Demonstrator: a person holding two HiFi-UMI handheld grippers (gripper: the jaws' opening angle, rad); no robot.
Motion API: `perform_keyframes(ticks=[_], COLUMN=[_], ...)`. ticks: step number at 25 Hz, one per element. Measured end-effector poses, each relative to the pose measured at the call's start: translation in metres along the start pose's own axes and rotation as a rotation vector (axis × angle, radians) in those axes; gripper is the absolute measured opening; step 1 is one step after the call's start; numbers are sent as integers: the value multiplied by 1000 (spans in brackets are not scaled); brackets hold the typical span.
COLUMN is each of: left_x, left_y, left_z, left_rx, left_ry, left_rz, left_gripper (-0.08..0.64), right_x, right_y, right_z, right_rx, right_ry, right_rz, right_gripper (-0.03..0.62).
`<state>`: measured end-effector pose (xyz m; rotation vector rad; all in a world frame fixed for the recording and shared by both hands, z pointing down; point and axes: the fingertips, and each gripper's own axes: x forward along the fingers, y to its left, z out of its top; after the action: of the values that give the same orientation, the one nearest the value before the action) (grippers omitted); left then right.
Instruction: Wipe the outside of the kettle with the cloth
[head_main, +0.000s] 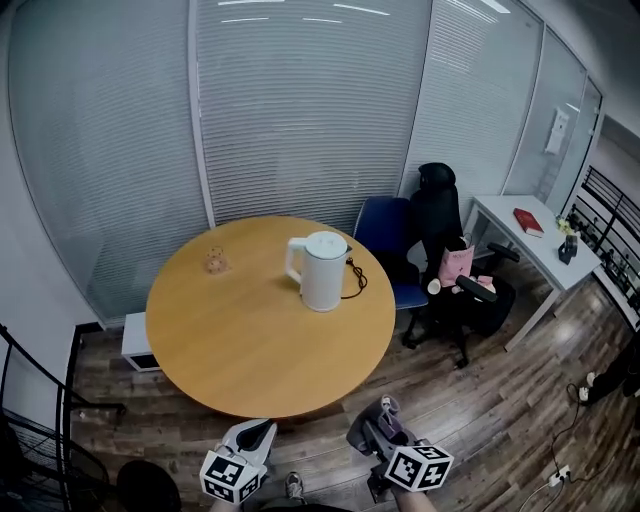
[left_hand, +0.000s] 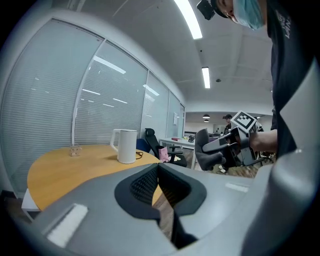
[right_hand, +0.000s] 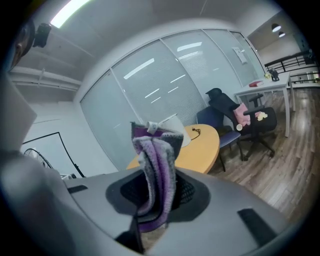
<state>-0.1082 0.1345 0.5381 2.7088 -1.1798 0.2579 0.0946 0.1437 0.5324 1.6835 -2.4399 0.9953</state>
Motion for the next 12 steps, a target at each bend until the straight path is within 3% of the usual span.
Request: perform_keyframes(ticks=[12], left_x=[54], left_y=[95], left_z=[32], left_rx=[15], left_ry=[-27], left_rz=[-35], left_gripper=[14], right_x=[66], right_y=[-3], right_z=[37], right_rx=[58], right_ry=[-54], right_rz=[-89], right_gripper=[97])
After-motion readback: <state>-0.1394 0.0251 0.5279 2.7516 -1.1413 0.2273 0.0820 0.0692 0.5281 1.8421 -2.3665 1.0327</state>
